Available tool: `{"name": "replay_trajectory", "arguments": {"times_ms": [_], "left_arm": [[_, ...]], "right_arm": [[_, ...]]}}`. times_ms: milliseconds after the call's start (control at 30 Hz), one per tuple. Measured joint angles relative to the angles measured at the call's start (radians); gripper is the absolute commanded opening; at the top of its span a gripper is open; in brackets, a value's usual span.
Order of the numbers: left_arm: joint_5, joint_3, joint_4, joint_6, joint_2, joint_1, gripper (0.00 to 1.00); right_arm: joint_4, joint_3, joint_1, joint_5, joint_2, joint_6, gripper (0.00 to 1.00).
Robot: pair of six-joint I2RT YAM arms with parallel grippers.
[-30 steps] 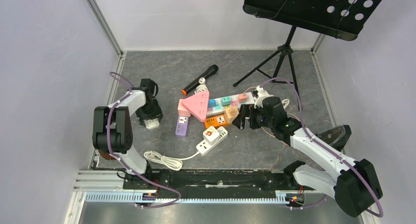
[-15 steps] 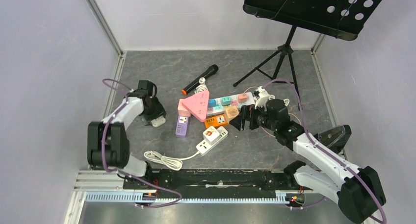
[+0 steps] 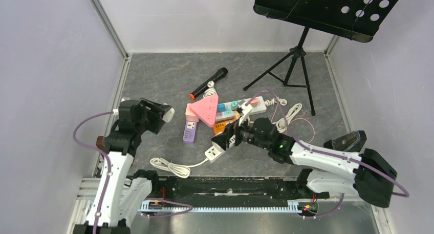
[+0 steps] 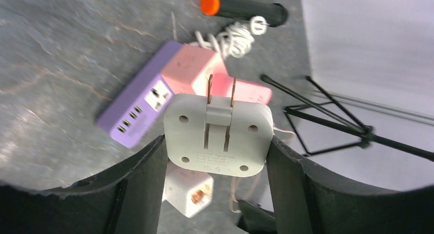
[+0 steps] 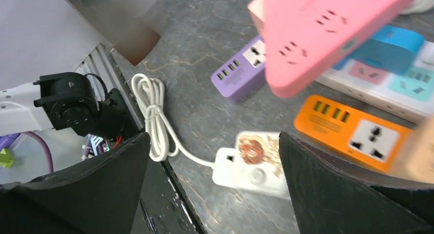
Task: Insert the plug
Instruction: Pick up the plug from the center of the board.
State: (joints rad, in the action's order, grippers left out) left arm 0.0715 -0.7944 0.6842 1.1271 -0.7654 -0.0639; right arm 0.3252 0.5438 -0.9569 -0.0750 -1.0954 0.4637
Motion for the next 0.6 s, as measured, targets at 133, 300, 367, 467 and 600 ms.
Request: {"name": "replay_trajectory", "arguments": {"times_ms": [133, 300, 367, 467, 600], "left_arm": [[0.048, 0.007, 0.032, 0.128, 0.119, -0.002, 0.46], [0.089, 0.010, 0.079, 0.254, 0.250, -0.004, 0.46], [0.098, 0.008, 0.097, 0.291, 0.283, -0.005, 0.46], [0.114, -0.002, 0.123, 0.324, 0.309, -0.005, 0.46], [0.124, -0.025, 0.152, 0.364, 0.324, -0.005, 0.46]], "right_arm": [[0.089, 0.056, -0.105, 0.079, -0.106, -0.042, 0.96], [0.256, 0.151, -0.196, 0.151, -0.220, -0.122, 0.94], [0.330, 0.178, -0.211, 0.171, -0.259, -0.153, 0.93], [0.435, 0.210, -0.226, 0.193, -0.321, -0.192, 0.93], [0.521, 0.258, -0.245, 0.212, -0.399, -0.231, 0.93]]}}
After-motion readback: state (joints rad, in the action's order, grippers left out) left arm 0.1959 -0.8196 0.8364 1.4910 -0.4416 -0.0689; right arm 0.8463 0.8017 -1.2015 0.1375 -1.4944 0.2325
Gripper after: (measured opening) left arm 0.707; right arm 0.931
